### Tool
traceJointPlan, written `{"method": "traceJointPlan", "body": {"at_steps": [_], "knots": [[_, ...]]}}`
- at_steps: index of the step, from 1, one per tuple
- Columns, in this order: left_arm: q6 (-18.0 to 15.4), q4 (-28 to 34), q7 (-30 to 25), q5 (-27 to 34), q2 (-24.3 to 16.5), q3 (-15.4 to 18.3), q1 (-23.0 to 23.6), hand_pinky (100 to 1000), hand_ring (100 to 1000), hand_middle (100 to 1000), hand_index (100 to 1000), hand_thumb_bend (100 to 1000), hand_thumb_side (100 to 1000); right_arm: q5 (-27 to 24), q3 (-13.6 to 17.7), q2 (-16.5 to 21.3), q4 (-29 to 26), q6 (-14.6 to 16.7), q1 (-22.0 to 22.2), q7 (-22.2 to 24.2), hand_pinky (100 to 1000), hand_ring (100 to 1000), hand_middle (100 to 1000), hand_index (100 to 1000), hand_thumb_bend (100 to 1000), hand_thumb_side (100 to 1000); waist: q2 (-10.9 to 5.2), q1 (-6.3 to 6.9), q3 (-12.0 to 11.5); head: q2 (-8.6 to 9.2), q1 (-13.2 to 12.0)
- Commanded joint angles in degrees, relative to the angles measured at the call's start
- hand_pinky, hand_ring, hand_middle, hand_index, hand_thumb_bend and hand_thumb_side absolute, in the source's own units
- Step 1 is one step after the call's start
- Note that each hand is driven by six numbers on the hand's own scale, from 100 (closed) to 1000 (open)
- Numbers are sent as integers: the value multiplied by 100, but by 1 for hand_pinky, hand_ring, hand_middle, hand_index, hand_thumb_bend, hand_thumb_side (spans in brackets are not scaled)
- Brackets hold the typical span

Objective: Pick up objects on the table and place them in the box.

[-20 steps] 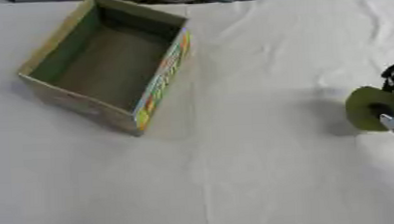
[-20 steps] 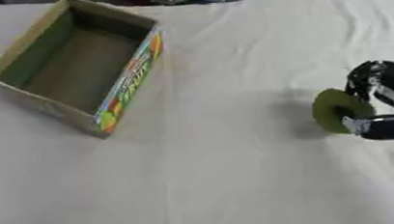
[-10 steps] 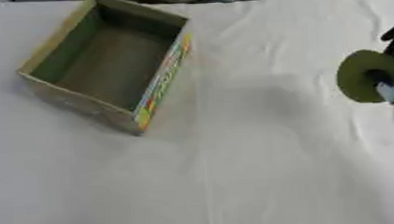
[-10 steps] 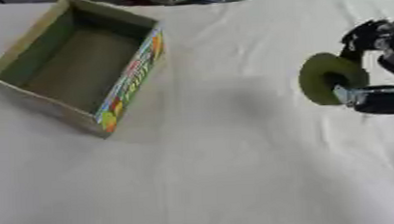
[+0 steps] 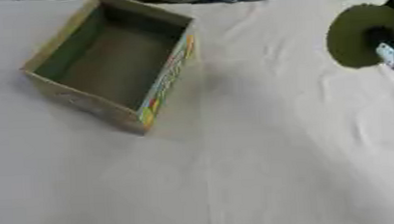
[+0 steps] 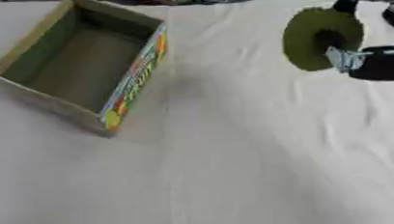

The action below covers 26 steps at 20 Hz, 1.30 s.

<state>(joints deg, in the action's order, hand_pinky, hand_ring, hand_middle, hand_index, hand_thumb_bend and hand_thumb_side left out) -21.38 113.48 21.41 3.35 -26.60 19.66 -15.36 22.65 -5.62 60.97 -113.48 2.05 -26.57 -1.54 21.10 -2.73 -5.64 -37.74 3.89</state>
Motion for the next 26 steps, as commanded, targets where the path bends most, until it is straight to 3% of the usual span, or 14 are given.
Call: {"method": "traceJointPlan", "body": {"at_steps": [1,7,15,20,26], "knots": [[-1,111,-32,26,-179,-9,-66,679,645,580,730,100,573,-32,-72,82,-110,26,-473,124,729,706,437,571,100,205,-156,-8,-23,23,25],[4,111,-73,55,-205,-50,-75,679,644,580,730,100,572,37,-532,-466,187,128,-1723,580,719,698,443,576,100,195,-190,-44,-113,-21,81],[-18,111,-126,126,-215,-119,-162,678,644,580,729,100,572,439,-1300,-1795,1600,500,-3368,1197,723,714,446,579,100,190,-197,-60,-261,-29,286],[-43,111,-165,197,-224,-194,-317,678,643,580,729,100,573,893,-1586,-2577,2687,857,-3949,1296,729,730,449,585,100,199,-169,-84,-389,-11,479],[-75,111,-244,311,-214,-290,-533,677,642,580,729,100,574,1344,-1594,-3279,3780,1251,-4260,1111,744,750,449,587,100,195,-95,-127,-634,32,737]]}}
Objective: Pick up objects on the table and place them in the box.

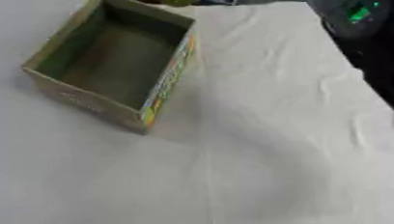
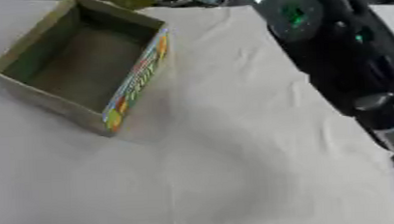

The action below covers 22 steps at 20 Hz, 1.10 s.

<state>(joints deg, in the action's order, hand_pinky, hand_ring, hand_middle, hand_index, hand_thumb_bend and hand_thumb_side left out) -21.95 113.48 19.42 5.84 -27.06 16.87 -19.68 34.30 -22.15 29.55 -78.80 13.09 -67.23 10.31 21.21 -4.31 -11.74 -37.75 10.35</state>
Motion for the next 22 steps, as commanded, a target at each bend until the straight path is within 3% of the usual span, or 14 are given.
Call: {"method": "traceJointPlan", "body": {"at_steps": [1,8,17,22], "knots": [[-22,111,-52,74,-166,-16,-122,677,642,580,729,100,574,234,54,-215,441,214,-222,-99,745,752,449,586,100,196,-95,23,-60,38,115],[-15,111,-113,158,-136,-71,-267,677,632,581,728,100,575,691,8,-684,1247,605,-355,-139,743,761,454,592,100,209,-56,-27,-217,60,272],[1,111,-231,263,-90,-155,-415,676,628,582,728,100,575,1522,277,-1157,2282,846,-459,-553,760,800,486,626,100,210,-15,-87,-402,80,485],[21,111,-280,306,-73,-170,-463,676,628,582,728,100,576,1870,402,-1282,2657,1151,-483,-147,785,860,576,703,100,215,-4,-139,-480,68,516]]}}
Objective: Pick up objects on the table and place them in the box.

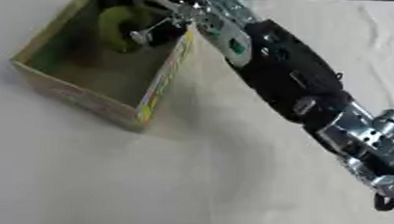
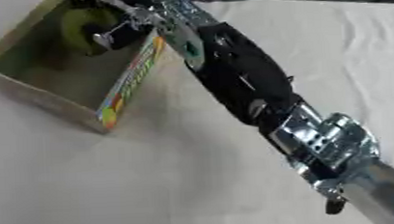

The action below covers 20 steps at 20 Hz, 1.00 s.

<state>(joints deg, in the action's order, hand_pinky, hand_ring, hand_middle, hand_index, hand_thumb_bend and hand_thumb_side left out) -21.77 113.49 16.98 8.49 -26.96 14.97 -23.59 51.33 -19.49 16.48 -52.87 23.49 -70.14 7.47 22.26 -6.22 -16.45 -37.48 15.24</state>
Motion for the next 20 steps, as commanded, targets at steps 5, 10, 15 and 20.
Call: {"method": "traceJointPlan", "body": {"at_steps": [5,10,15,20], "knots": [[11,110,-47,50,-86,25,-66,676,628,581,728,100,576,442,224,33,93,137,-214,355,825,952,734,859,100,204,-113,53,5,23,-1],[20,110,-73,43,-90,16,-43,676,628,581,728,100,575,383,261,56,-53,87,-255,624,849,984,765,882,100,190,-117,87,40,13,-21],[17,110,-76,42,-95,12,-12,676,626,579,728,100,574,224,292,114,-243,-68,-295,750,857,995,775,888,100,169,-140,123,85,16,-25],[20,110,-68,25,-102,26,40,675,624,577,728,100,574,-240,426,291,-862,-242,-314,670,853,973,771,886,100,100,-169,143,144,-17,-85]]}}
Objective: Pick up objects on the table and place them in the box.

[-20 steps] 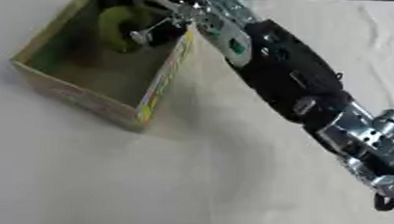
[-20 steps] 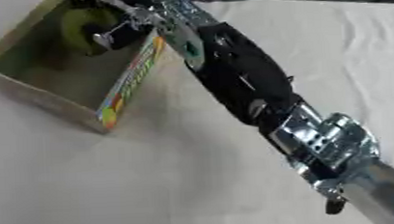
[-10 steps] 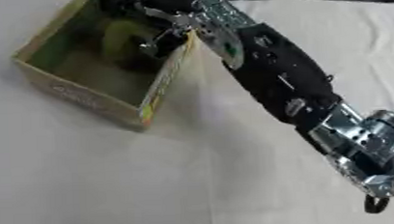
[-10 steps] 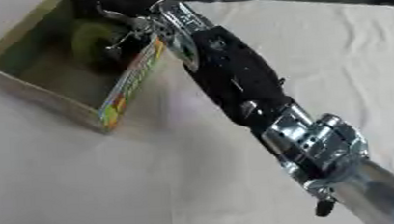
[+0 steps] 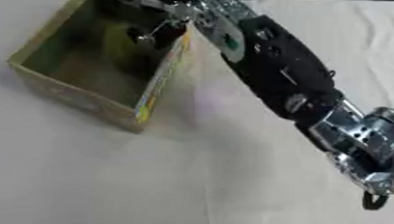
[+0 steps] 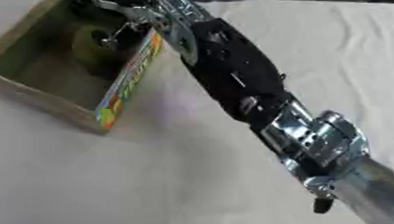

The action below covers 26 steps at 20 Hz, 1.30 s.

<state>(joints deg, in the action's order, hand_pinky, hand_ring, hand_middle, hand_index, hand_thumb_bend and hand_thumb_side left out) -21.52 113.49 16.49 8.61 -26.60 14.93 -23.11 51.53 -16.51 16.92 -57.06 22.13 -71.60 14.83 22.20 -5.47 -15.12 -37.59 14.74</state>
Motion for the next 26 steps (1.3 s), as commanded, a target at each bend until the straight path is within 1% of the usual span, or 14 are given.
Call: {"method": "traceJointPlan", "body": {"at_steps": [1,3,5,8,9,10,12,14,17,18,20,22,24,26], "knots": [[-5,110,-10,7,-141,40,12,675,624,577,728,100,574,-413,168,341,-689,-181,-157,-119,851,965,768,883,100,100,-169,70,31,-17,-57],[-1,110,12,-10,-148,64,46,675,624,577,728,100,574,-825,252,561,-1253,-380,-103,-217,850,956,764,881,100,100,-175,70,67,-31,-106],[2,110,25,-22,-152,70,57,675,624,577,728,100,574,-1131,255,688,-1629,-595,-52,-173,850,956,764,881,100,100,-177,68,78,-36,-122],[3,110,32,-29,-153,70,60,675,624,577,728,100,574,-1312,239,746,-1857,-773,-28,-65,850,956,764,881,100,100,-178,66,80,-38,-126],[12,110,44,-36,-146,90,82,676,624,578,728,100,574,-1349,259,775,-1911,-808,-3,-59,832,895,728,861,100,100,-189,86,102,-54,-214],[18,110,76,-58,-138,138,146,676,624,578,728,100,574,-1407,334,854,-2002,-815,74,-95,829,886,722,857,100,100,-203,126,178,-77,-344],[4,110,153,-116,-145,223,247,676,624,578,728,100,574,-1565,575,1098,-2255,-707,317,-237,826,877,719,855,100,100,-196,202,384,-89,-559],[-10,110,209,-159,-142,255,278,675,624,578,728,100,573,-1742,860,1384,-2543,-542,603,-411,820,857,719,851,100,100,-172,257,486,-78,-672],[-32,110,270,-190,-107,269,257,675,624,578,727,100,574,-2017,1306,1817,-2989,-270,1049,-684,818,833,707,833,100,100,-127,343,560,-55,-782],[-36,110,293,-193,-85,279,235,675,623,578,727,100,575,-2110,1457,1880,-3141,-177,1200,-777,818,827,708,829,100,100,-111,374,591,-42,-821],[-39,110,347,-197,-49,307,193,675,623,578,727,100,576,-2296,1760,1876,-3443,9,1502,-963,821,831,730,829,100,100,-87,420,647,-16,-890],[-41,110,411,-202,-14,344,159,675,623,578,727,100,577,-2476,2052,1743,-3736,189,1795,-1144,830,842,757,833,100,100,-67,470,706,13,-947],[-45,110,473,-212,14,377,131,675,623,578,727,100,578,-2656,2344,1581,-4028,368,2087,-1323,836,852,768,837,100,167,-48,508,748,51,-996],[-47,110,525,-220,41,396,96,675,623,578,727,100,580,-2836,2582,1452,-4321,504,2380,-1504,836,851,769,838,100,173,-35,529,764,83,-1028]]}}
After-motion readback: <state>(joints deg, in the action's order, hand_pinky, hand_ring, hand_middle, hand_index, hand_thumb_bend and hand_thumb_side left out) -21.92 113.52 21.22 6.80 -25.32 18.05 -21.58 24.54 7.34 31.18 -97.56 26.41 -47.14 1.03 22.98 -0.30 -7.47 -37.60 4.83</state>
